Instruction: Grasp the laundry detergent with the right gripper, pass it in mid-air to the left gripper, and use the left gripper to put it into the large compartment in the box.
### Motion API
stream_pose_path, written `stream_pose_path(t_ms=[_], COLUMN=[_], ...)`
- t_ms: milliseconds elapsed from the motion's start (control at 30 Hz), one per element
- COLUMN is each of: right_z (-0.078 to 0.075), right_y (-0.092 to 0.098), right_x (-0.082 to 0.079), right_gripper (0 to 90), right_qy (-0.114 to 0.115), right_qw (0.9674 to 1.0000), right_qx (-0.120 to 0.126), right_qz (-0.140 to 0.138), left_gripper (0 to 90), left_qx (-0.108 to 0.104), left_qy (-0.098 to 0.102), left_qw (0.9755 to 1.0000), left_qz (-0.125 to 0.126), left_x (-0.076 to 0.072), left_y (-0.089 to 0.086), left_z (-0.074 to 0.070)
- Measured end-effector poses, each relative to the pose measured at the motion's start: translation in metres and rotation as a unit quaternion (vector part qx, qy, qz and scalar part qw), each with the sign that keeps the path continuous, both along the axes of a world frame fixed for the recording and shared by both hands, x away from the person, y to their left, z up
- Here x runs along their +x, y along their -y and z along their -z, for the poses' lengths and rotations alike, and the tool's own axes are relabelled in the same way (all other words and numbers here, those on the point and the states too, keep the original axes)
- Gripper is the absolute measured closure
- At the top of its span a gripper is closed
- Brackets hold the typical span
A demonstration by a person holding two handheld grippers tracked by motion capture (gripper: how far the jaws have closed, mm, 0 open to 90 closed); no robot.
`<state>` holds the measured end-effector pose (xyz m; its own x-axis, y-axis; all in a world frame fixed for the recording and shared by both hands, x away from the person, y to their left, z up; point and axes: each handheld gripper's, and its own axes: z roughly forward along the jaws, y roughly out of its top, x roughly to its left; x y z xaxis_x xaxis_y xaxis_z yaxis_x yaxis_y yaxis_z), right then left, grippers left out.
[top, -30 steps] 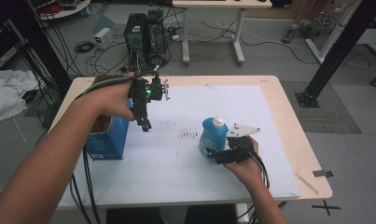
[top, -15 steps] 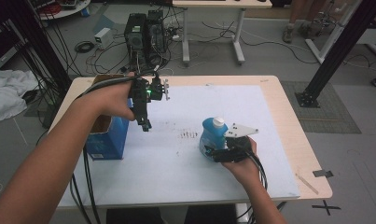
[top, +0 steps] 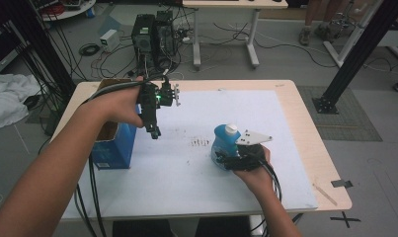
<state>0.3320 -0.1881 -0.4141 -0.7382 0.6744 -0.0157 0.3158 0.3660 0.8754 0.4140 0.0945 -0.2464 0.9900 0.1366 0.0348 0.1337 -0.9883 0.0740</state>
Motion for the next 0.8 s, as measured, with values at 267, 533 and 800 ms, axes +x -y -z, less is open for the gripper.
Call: stream_pose_path(t_ms=[267, 533, 800], right_z=[0.0006, 0.0016, 0.0029], right_y=[-0.0003, -0.0005, -0.0020], right_x=[0.0002, -0.0002, -0.0006], right_gripper=[32.9, 36.0, 43.3], right_qy=[0.003, 0.007, 0.007], right_qw=[1.0000, 1.0000, 0.9999], right_qx=[0.002, 0.004, 0.009], right_qz=[-0.001, 0.004, -0.003], left_gripper=[1.7, 1.7, 1.7], left_qx=[-0.002, 0.001, 0.004], left_qy=[0.000, 0.000, -0.001], left_qw=[1.0000, 1.0000, 1.0000], left_qz=[-0.001, -0.001, -0.002], left_x=[0.0003, 0.0004, 0.0005], left_y=[0.0000, 0.0000, 0.0016], left_z=[0.0004, 0.0008, 0.0035])
